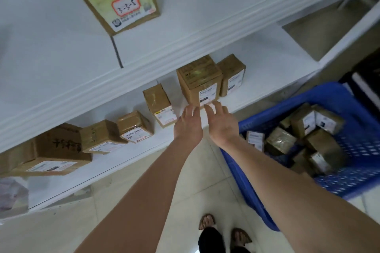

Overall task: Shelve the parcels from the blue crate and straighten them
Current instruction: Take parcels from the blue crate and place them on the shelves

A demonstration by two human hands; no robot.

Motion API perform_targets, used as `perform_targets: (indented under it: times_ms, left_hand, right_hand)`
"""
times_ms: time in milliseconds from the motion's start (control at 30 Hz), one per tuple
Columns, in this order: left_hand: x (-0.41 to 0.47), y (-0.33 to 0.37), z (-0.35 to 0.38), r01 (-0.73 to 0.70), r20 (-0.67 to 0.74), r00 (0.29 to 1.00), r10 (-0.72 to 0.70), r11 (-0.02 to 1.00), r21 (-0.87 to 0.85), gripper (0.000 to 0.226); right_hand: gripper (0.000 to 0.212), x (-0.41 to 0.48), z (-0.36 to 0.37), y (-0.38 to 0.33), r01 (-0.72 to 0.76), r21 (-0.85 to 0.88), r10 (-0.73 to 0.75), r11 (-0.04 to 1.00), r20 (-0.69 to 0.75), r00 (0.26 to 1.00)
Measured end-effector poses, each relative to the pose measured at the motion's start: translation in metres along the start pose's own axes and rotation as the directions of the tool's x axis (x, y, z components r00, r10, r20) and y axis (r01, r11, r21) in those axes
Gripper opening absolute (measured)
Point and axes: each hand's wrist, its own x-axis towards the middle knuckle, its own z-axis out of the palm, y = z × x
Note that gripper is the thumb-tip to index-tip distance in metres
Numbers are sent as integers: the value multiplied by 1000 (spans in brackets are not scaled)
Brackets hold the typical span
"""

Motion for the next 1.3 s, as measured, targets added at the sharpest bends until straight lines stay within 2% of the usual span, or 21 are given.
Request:
perform_targets:
  times_ms: [200, 400, 500, 567, 700, 867, 1000, 1133, 1200, 1300]
  left_hand:
    - [1, 85, 2, -128, 145, 982, 122, 991, 30, 61]
    - [3, 179, 19, -193, 156, 970, 188, 981, 21, 51]
    - [10, 220, 40, -209, 167, 965, 200, 977, 37, 54]
    - [16, 249, 54, -183, 189, 967, 172, 982, 42, 57]
    - [25, 311, 85, -73, 227, 972, 67, 997, 15, 57]
    - [34, 382, 131, -34, 302, 952, 44, 999, -36, 65]
    - [50, 403, 168, -33, 354, 933, 57, 997, -72, 64]
    - [86, 408, 209, -10, 350, 936, 45, 995, -102, 64]
    - [113, 410, 238, 23, 353, 935, 22, 992, -124, 64]
    - [152, 410, 285, 71, 354, 935, -7, 983, -169, 62]
  right_hand:
    - [63, -41, -20, 78, -150, 51, 151, 987, -7, 989]
    - [58, -73, -32, 165, -251, 9, 251, 968, 26, 968]
    - [67, -84, -33, 212, -255, 20, 253, 967, 73, 965]
    - [70, -89, -31, 244, -237, 34, 232, 971, 117, 966]
    - [63, -94, -25, 314, -191, 62, 179, 980, 162, 970]
    - [66, -98, -20, 401, -172, 9, 165, 985, 231, 959]
    - [66, -91, -3, 433, -264, 89, 222, 960, 326, 919]
    - [53, -69, 34, 459, -461, 272, 348, 845, 376, 859]
    - [46, -53, 59, 475, -502, 306, 374, 809, 391, 841]
    - [50, -26, 105, 502, -534, 322, 386, 782, 423, 820]
